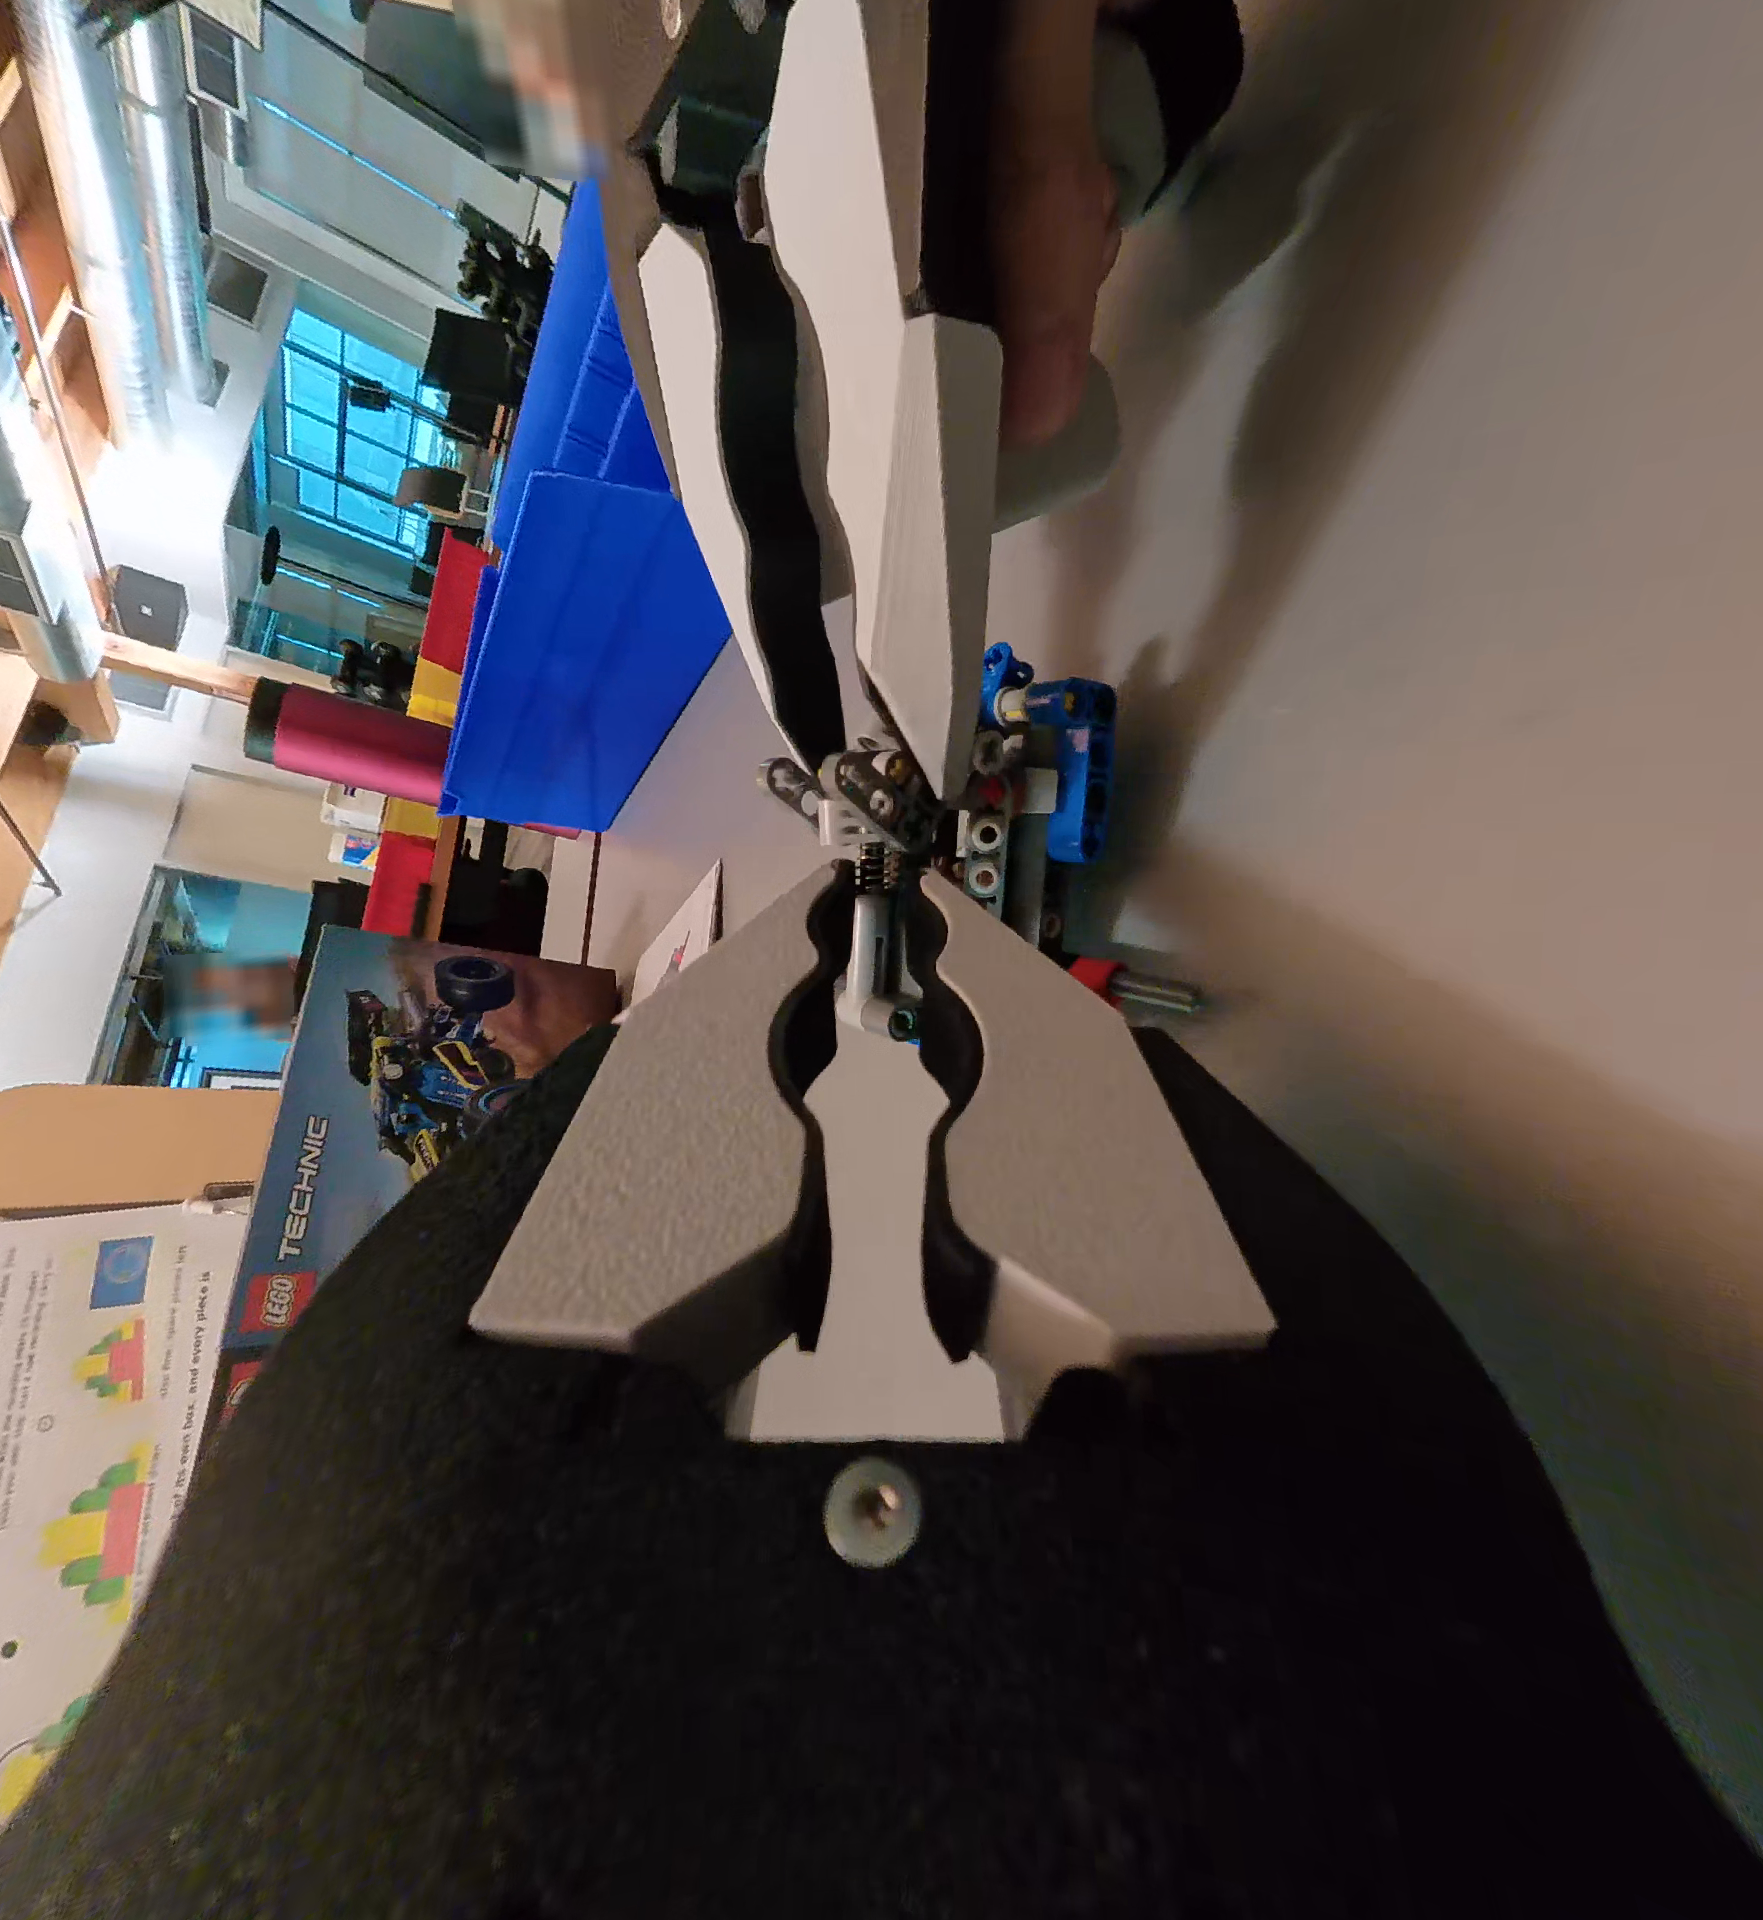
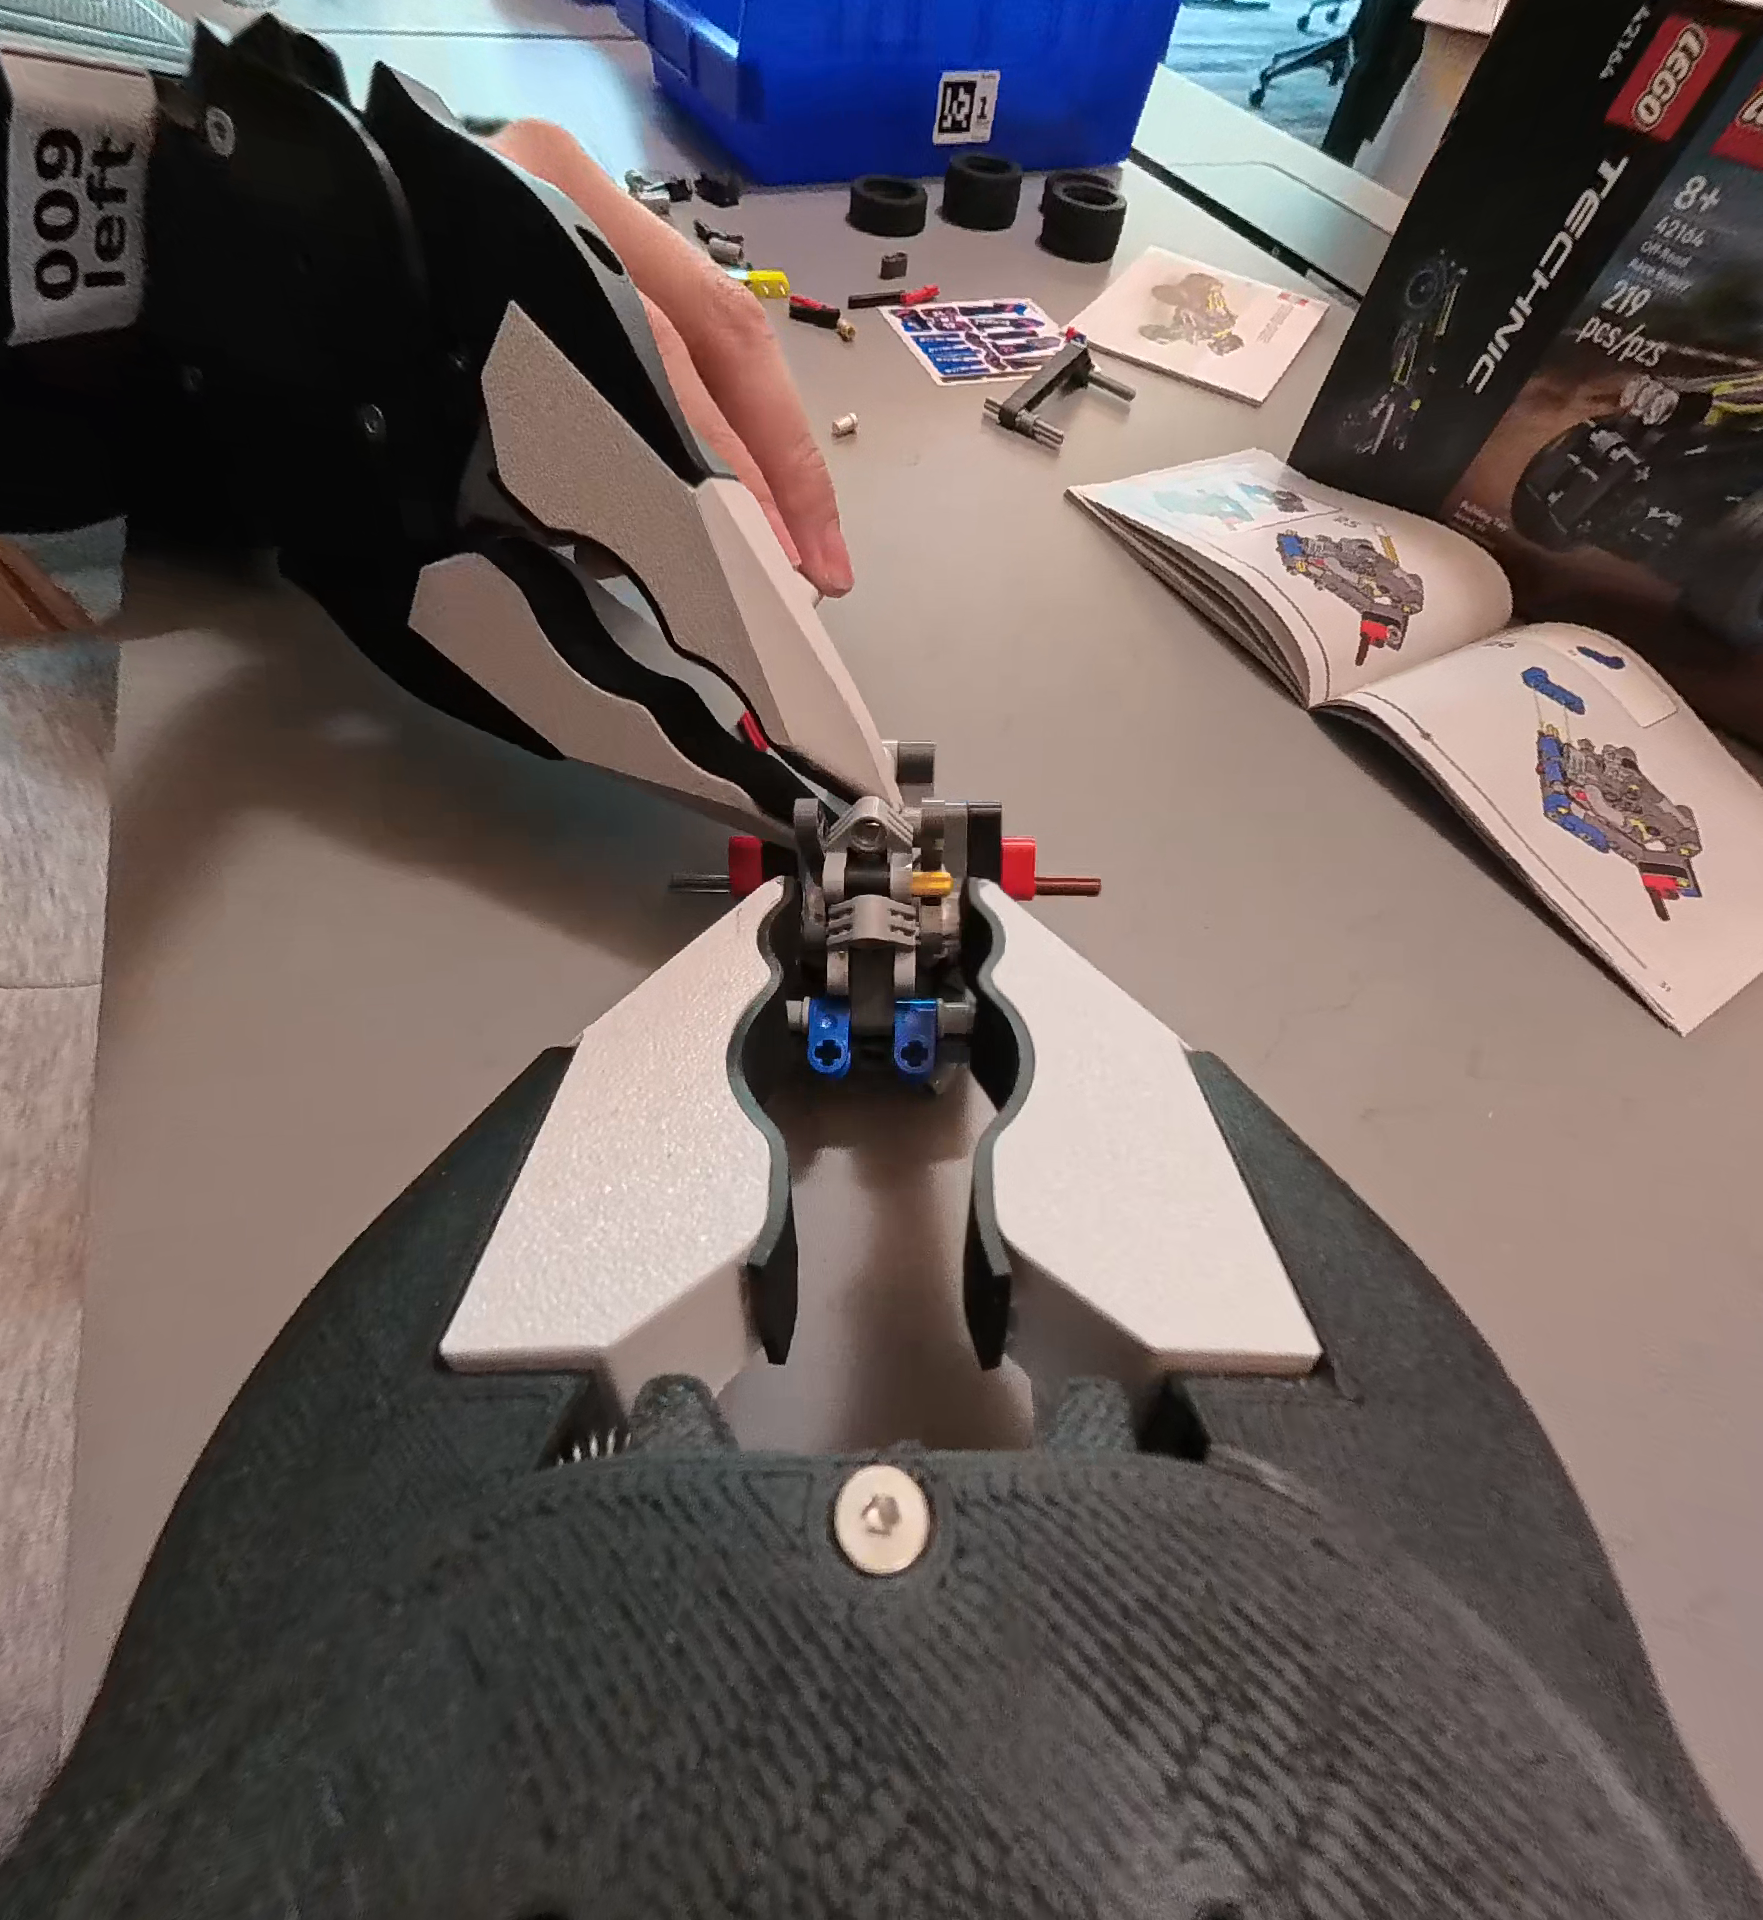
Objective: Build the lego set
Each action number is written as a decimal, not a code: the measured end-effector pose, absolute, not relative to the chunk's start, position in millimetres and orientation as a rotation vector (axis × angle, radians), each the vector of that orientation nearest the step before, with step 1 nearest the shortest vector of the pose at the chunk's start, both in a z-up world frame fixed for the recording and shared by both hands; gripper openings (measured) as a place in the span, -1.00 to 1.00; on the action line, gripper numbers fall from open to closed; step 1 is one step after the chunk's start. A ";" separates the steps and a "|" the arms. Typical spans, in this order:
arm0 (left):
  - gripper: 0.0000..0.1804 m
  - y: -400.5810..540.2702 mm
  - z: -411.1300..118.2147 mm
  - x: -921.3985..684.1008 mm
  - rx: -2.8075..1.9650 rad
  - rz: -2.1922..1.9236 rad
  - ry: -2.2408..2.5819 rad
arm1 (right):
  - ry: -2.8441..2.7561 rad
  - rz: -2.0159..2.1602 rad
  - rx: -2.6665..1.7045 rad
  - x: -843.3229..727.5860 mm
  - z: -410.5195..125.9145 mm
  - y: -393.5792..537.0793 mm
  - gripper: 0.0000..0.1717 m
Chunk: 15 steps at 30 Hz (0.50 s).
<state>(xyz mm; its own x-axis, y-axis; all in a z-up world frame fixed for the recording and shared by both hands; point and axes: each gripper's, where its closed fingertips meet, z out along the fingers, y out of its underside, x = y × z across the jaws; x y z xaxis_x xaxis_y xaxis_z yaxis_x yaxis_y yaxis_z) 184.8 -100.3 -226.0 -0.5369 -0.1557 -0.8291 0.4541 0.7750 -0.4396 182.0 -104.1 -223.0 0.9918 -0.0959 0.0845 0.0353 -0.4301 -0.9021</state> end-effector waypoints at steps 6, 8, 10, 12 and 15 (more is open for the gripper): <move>-0.93 -103.0 -229.6 180.9 0.251 -0.780 2.012 | 0.018 -0.146 -2.046 178.9 -228.4 -107.2 -0.66; -0.93 -103.0 -230.2 181.0 0.257 -0.765 2.016 | 0.018 -0.144 -2.056 178.5 -230.1 -107.5 -0.69; -0.91 -103.3 -230.6 181.3 0.295 -0.724 2.006 | 0.017 -0.140 -2.075 178.3 -233.0 -108.1 -0.70; -0.85 -103.3 -227.7 183.1 0.369 -0.643 1.957 | 0.015 -0.136 -2.083 178.0 -234.3 -107.6 -0.71; -0.74 -105.6 -225.9 182.7 0.502 -0.534 1.920 | 0.007 -0.134 -2.083 177.4 -234.3 -107.1 -0.71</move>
